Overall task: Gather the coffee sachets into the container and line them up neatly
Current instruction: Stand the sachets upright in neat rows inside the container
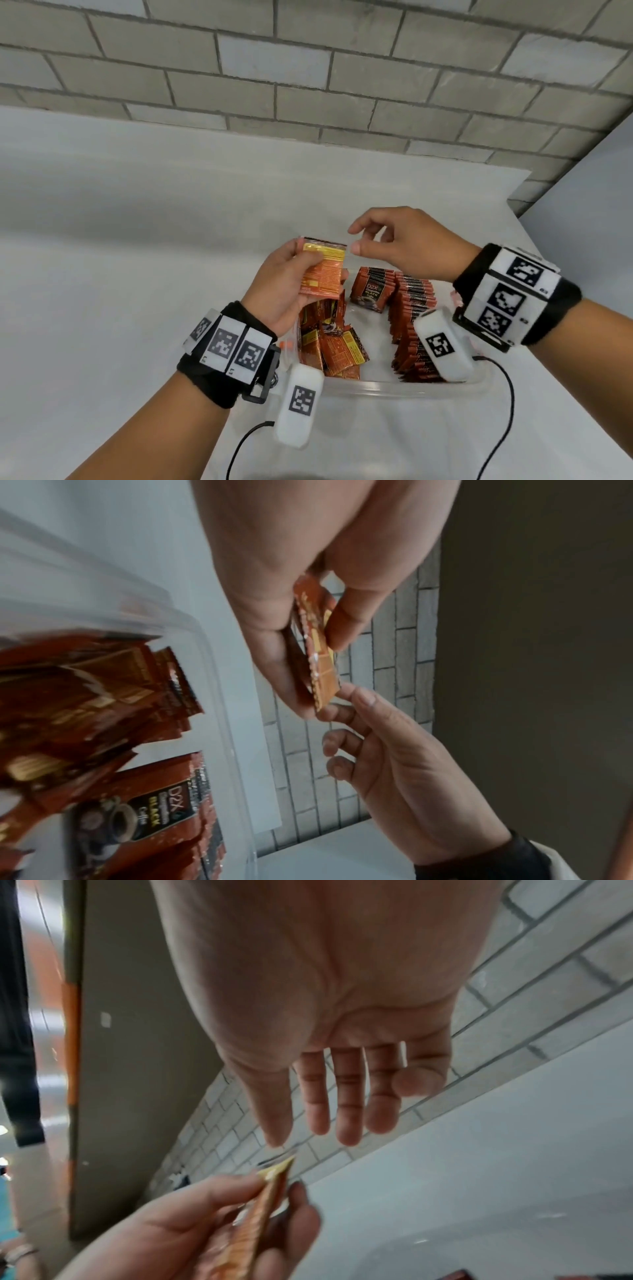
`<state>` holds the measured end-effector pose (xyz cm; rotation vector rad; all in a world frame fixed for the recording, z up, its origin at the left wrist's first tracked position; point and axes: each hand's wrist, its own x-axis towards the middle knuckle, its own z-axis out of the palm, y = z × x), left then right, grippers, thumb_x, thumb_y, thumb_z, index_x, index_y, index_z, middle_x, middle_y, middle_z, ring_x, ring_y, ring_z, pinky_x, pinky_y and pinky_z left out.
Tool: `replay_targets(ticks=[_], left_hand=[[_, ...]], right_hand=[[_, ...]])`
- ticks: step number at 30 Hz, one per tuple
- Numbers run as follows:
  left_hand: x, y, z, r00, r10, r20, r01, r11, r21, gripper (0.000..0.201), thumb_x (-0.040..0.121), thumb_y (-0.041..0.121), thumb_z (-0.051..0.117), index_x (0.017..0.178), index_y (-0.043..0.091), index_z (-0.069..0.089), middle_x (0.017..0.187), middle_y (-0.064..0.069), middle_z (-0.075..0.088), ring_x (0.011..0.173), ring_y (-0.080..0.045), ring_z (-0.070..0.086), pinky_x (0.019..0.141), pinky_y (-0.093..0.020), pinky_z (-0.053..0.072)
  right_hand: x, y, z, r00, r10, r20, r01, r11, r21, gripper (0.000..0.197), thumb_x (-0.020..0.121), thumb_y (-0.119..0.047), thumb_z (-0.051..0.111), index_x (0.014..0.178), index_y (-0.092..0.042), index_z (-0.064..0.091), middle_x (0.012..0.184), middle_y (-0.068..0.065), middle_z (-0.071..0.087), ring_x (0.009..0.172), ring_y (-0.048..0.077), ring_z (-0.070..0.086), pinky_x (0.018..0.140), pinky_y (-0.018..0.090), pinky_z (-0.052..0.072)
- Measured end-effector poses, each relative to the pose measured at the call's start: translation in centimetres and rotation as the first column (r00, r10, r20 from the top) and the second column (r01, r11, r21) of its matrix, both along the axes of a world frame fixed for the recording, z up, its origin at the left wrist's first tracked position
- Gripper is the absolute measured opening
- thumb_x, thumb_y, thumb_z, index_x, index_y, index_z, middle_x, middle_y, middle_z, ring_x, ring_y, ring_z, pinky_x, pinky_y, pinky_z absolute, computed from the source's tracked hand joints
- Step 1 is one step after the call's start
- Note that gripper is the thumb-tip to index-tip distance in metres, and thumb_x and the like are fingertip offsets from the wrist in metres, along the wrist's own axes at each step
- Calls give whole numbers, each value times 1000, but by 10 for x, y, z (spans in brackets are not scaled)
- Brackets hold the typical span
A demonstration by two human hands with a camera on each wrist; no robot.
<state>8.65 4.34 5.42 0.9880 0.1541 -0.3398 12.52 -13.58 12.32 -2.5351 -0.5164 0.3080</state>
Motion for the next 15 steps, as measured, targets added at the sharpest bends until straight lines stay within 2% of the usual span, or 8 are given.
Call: replay_targets(ticks=[3,5,6,8,10,12,14,15], left_hand=[[-3,-8,10,996,-54,71,48,996,79,15,91,8,55,105,6,59,93,-11,69,83,-22,69,67,-35,58],[-6,-10,14,995,-60,75,55,996,65,24,82,18,61,103,7,60,95,-11,68,89,-22,68,73,-37,58],[-6,-9,14,997,-54,50,51,998,47,31,80,27,61,103,8,60,98,-11,67,95,-25,66,78,-40,57],[-5,-8,13,996,-31,-88,30,1000,-6,48,80,47,56,109,8,58,106,-14,65,103,-31,65,84,-44,54],[-5,-10,13,973,-63,-224,46,996,-77,60,86,54,50,117,3,52,111,-20,65,98,-35,67,82,-44,56],[-3,-16,16,970,-107,-220,83,990,-115,50,94,38,50,119,-5,50,106,-24,66,85,-32,70,74,-39,59],[2,-23,18,987,-59,-150,51,997,-59,36,96,16,50,120,-10,52,105,-26,65,76,-25,69,65,-32,60],[4,-25,18,994,-27,-110,25,1000,-13,30,96,10,50,118,-9,55,104,-25,66,75,-23,69,63,-31,59]], right_hand=[[-18,3,6,999,34,-23,-31,995,100,11,83,-34,69,91,-33,62,87,-12,64,69,8,58,66,21,46],[-22,-1,6,1000,-16,6,15,985,173,10,81,-27,72,83,-30,62,83,-11,65,64,6,55,65,19,46],[-24,-5,5,997,-63,51,50,975,215,11,81,-24,72,80,-29,62,80,-11,64,62,6,54,63,17,44],[-28,-14,1,955,-187,231,111,946,305,12,81,-19,72,77,-25,62,78,-11,62,63,8,54,59,12,41],[-38,-17,-7,878,-221,424,83,944,320,12,80,-14,73,76,-20,63,77,-10,58,68,8,52,61,9,39],[-46,-18,-21,855,-134,501,-4,964,266,11,78,-10,74,76,-16,66,77,-8,52,68,3,48,63,8,37],[-49,-22,-33,877,-52,478,-66,971,228,11,76,-8,76,77,-16,68,78,-8,51,69,4,49,63,10,39],[-49,-24,-36,895,-45,443,-63,972,226,12,76,-8,76,80,-17,70,79,-10,51,72,6,51,64,12,40]])
